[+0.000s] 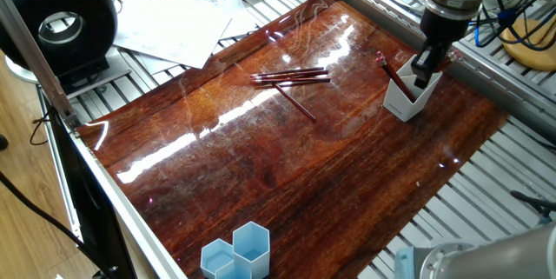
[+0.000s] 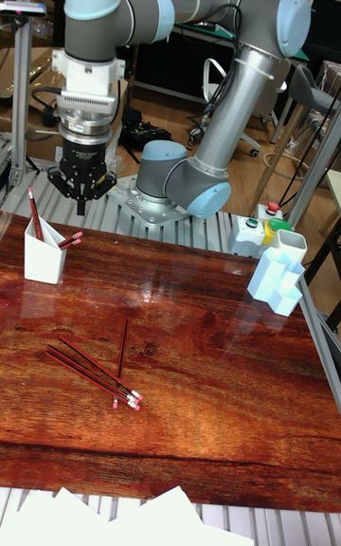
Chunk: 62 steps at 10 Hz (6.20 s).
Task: Put the pen into the pen holder
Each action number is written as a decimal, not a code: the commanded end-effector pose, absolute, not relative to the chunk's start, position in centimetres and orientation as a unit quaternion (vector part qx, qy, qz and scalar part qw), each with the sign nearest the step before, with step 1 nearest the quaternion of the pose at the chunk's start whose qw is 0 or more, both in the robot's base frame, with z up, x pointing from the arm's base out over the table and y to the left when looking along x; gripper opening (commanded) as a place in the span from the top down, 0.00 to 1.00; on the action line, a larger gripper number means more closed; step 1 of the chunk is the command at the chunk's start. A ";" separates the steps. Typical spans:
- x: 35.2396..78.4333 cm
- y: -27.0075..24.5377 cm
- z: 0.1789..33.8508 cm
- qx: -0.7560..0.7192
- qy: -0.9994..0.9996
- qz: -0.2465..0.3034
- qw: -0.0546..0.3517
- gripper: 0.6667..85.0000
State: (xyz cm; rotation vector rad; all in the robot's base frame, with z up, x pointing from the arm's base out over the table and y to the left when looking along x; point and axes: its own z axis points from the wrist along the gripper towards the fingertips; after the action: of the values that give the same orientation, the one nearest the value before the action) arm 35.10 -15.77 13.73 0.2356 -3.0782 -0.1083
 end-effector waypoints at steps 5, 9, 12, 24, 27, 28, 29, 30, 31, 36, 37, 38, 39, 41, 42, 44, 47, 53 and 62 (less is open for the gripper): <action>34.1 -15.2 15.7 0.075 -0.995 -0.028 0.057 1.00; 34.2 -15.2 16.4 0.072 -0.993 -0.009 0.089 1.00; 37.8 -12.5 15.9 0.062 -0.994 -0.034 0.082 1.00; 35.1 -15.9 12.7 0.066 -0.995 -0.003 0.077 1.00; 35.4 -15.9 12.7 0.087 -0.994 -0.006 0.070 1.00; 36.0 -15.7 12.6 0.111 -0.992 -0.008 0.059 1.00; 36.7 -15.6 12.5 0.123 -0.991 -0.010 0.046 1.00; 37.3 -15.6 12.5 0.128 -0.991 -0.009 0.034 1.00; 37.4 -15.1 12.5 0.128 -0.991 -0.018 0.030 1.00; 37.7 -12.2 13.4 0.112 -0.992 -0.026 0.046 1.00; 38.6 -10.1 14.5 0.099 -0.993 -0.027 0.054 1.00; 40.0 -8.3 15.4 0.088 -0.994 -0.027 0.057 1.00; 41.7 -7.1 16.1 0.085 -0.994 -0.028 0.059 1.00; 47.5 -6.1 16.7 0.120 -0.991 -0.035 0.051 1.00; 50.0 -5.9 16.4 0.143 -0.988 -0.043 0.048 1.00; 50.4 -6.6 14.4 0.148 -0.987 -0.051 0.036 1.00; 47.9 -7.7 14.4 0.158 -0.986 -0.042 0.041 1.00; 54.0 -6.1 14.0 0.230 -0.972 -0.040 0.021 1.00; 57.0 -4.3 15.1 0.347 -0.936 -0.034 0.044 0.68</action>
State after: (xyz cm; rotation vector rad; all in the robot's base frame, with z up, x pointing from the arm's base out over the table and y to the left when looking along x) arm 57.15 -4.27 14.61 0.9301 -2.9121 -0.0891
